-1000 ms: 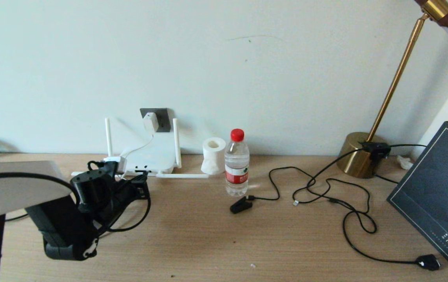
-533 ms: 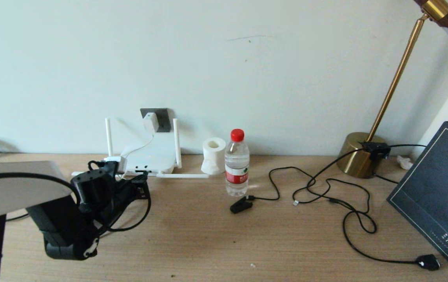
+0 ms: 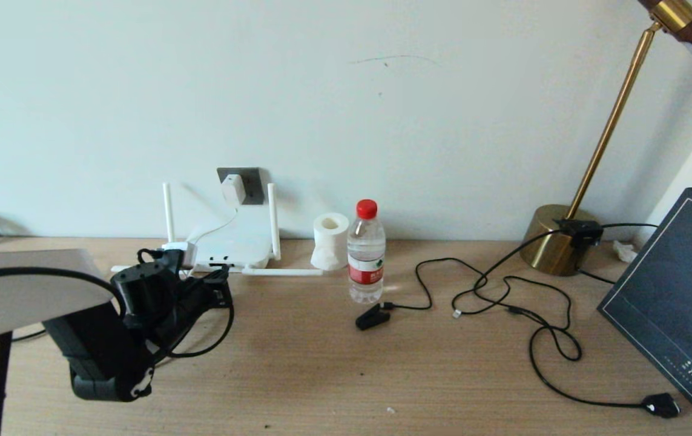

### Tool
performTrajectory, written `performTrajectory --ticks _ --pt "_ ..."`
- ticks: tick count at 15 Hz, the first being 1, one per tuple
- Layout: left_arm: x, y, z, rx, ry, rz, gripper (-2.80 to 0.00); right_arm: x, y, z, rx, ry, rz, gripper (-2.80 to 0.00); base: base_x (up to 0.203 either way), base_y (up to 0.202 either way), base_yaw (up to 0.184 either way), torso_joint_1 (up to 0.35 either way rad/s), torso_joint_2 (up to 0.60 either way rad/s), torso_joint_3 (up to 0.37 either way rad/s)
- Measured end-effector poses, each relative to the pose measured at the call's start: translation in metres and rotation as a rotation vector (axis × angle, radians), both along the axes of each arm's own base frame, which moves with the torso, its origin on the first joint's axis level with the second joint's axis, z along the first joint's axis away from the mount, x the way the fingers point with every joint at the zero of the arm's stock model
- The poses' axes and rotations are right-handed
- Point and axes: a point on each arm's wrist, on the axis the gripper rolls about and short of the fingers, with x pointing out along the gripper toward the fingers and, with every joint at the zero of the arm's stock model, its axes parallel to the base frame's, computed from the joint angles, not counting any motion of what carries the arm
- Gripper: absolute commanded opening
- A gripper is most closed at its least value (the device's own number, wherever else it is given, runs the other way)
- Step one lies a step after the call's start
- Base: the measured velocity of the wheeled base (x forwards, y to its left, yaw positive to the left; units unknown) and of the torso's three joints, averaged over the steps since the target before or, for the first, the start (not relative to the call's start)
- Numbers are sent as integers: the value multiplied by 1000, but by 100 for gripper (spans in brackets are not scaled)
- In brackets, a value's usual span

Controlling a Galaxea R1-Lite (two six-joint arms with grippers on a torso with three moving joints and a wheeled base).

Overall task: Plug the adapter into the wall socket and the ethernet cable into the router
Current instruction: Plug cable into router interface

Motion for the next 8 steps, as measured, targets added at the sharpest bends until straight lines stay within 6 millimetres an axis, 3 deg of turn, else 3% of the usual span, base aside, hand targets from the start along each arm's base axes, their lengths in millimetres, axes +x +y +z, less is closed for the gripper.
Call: performTrajectory --ticks 8 --pt "-3 -1 0 0 5 -3 -280 0 0 0 0 0 0 -280 0 0 0 0 0 0"
